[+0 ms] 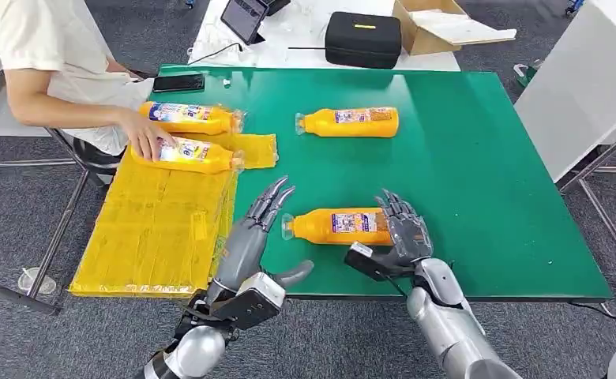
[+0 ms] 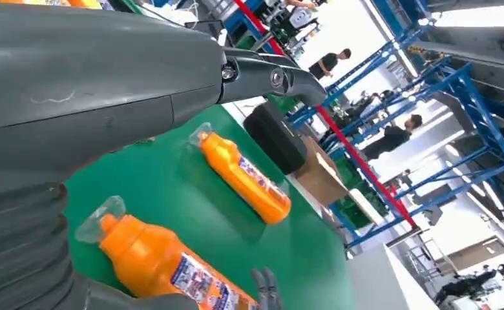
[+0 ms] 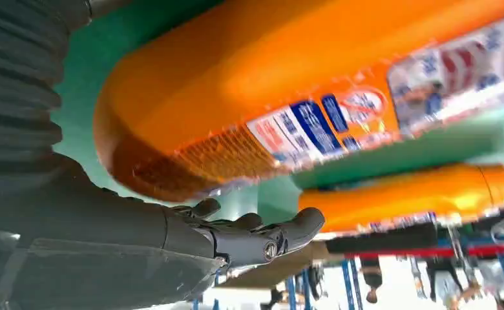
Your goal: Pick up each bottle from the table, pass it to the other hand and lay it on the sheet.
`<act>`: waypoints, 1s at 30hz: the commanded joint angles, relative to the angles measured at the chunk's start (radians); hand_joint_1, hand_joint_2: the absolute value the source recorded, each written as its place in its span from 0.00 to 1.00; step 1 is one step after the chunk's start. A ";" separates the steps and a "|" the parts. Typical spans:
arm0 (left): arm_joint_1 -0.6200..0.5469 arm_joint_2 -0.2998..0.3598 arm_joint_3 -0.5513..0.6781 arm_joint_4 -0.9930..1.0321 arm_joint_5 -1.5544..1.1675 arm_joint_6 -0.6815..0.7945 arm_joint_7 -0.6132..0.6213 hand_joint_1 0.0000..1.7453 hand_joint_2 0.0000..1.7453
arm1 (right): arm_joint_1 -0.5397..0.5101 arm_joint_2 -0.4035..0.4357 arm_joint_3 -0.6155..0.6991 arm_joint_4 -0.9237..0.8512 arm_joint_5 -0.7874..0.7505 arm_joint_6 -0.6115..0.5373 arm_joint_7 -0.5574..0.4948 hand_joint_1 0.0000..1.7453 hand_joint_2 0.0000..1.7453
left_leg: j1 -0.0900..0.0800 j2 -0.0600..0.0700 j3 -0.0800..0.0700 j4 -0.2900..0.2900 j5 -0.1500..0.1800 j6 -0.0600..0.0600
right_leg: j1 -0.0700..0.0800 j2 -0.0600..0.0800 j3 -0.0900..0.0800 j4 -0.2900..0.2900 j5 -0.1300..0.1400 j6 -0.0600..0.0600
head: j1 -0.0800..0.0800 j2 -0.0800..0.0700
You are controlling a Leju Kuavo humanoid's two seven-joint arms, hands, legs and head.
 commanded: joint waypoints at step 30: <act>0.013 -0.089 0.084 0.094 0.393 0.064 -0.106 0.00 1.00 | -0.114 -0.113 -0.011 0.247 -0.489 0.715 -0.182 1.00 1.00 | 0.000 -0.002 0.014 -0.002 -0.001 0.002 | 0.001 -0.004 0.014 -0.003 -0.001 -0.001 | 0.000 0.000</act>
